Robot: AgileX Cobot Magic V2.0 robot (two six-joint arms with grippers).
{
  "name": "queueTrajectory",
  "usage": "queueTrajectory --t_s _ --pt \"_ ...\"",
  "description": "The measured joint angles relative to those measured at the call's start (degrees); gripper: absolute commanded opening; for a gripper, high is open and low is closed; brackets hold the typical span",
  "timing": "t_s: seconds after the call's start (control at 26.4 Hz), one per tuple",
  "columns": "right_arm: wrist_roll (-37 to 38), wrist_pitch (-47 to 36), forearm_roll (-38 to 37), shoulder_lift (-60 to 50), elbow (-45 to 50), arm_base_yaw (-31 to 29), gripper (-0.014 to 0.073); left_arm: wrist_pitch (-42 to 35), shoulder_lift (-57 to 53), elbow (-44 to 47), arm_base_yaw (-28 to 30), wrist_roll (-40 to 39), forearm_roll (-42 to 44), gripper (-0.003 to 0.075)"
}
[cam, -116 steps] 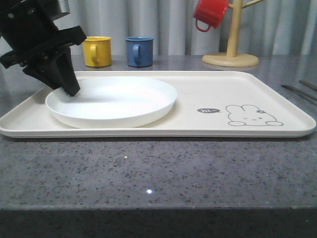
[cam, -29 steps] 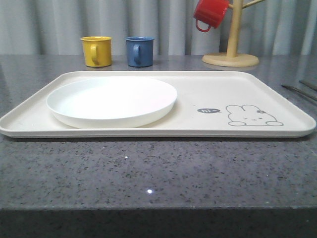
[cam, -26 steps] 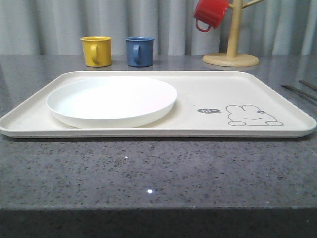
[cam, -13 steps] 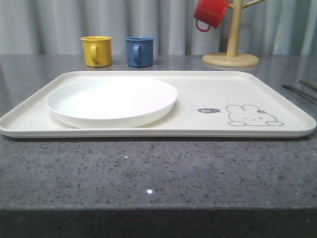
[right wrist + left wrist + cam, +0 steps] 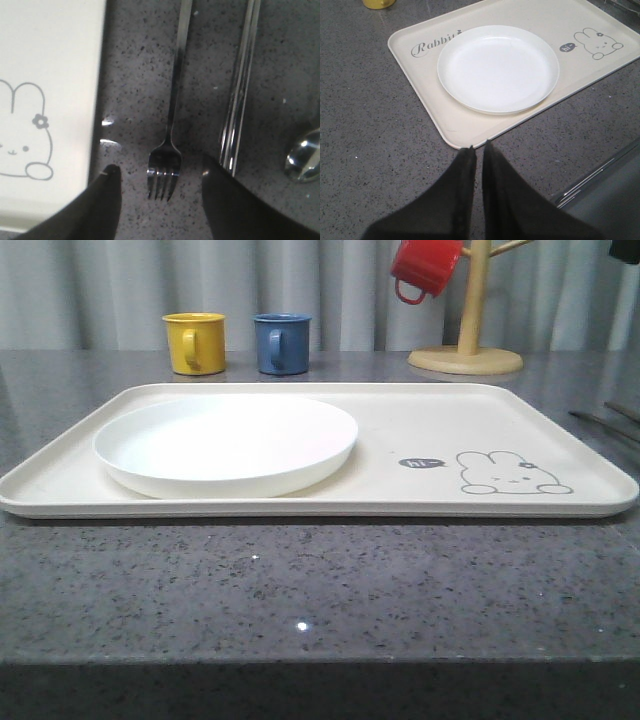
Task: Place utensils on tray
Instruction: 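Reach the right gripper down and grasp the steel fork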
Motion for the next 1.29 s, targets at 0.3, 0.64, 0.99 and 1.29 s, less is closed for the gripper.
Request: queueTrajectory --t_s 0.3,0.64,0.99,1.29 --pt "0.1 0.2 -1.9 6.2 -3.3 0.0 0.04 0.0 0.0 0.0 0.0 0.0 0.0 0.0039" --pt "0.3 -0.4 -2.2 9.8 -3.9 0.0 0.04 0.0 0.0 0.0 0.0 0.0 0.0 0.0039" --pt "0.5 -2.7 -2.2 11.2 -3.9 0.0 0.04 0.0 0.0 0.0 0.0 0.0 0.0 0.0025" --pt "0.5 -4.2 -2.2 11.3 -3.9 0.0 0.04 0.0 0.0 0.0 0.0 0.0 0.0 -0.0015"
